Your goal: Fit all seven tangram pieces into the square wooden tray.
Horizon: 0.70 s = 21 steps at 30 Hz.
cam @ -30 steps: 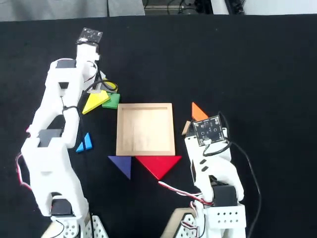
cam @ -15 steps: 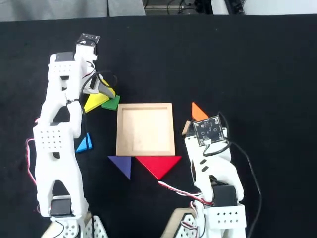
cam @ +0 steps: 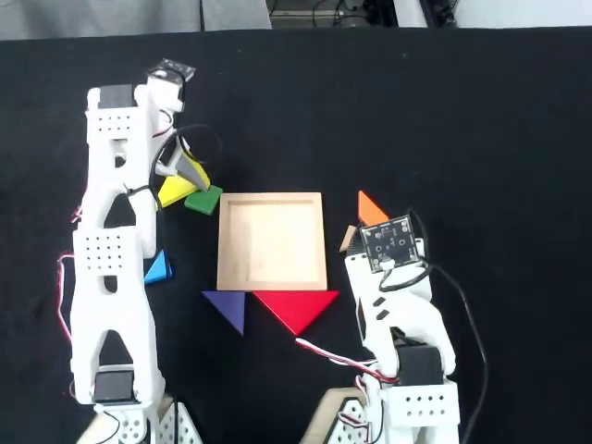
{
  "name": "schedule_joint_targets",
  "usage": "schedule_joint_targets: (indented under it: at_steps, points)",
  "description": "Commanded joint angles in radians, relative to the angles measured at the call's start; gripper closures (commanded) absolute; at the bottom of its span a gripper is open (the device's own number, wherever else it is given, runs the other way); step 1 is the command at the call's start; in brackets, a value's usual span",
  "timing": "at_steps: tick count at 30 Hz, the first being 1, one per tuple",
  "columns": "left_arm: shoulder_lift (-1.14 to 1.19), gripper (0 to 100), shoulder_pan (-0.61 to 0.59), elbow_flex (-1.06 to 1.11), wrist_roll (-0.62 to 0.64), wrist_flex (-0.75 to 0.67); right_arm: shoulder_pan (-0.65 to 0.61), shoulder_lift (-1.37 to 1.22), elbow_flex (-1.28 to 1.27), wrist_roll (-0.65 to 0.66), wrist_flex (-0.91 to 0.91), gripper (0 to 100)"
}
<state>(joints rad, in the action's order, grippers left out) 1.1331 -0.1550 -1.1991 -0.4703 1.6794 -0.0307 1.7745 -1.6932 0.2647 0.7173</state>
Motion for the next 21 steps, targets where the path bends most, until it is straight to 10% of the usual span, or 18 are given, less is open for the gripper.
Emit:
schedule_joint_targets:
  at_steps: [1, 21]
  points:
    - [0.041, 60, 0.013, -0.087, -0.009, -0.017, 0.005, -0.002, 0.002, 0.011, 0.002, 74.3]
    - [0.135, 66, 0.045, -0.239, 0.077, 0.043, 0.005, -0.002, 0.002, 0.011, 0.003, 74.3]
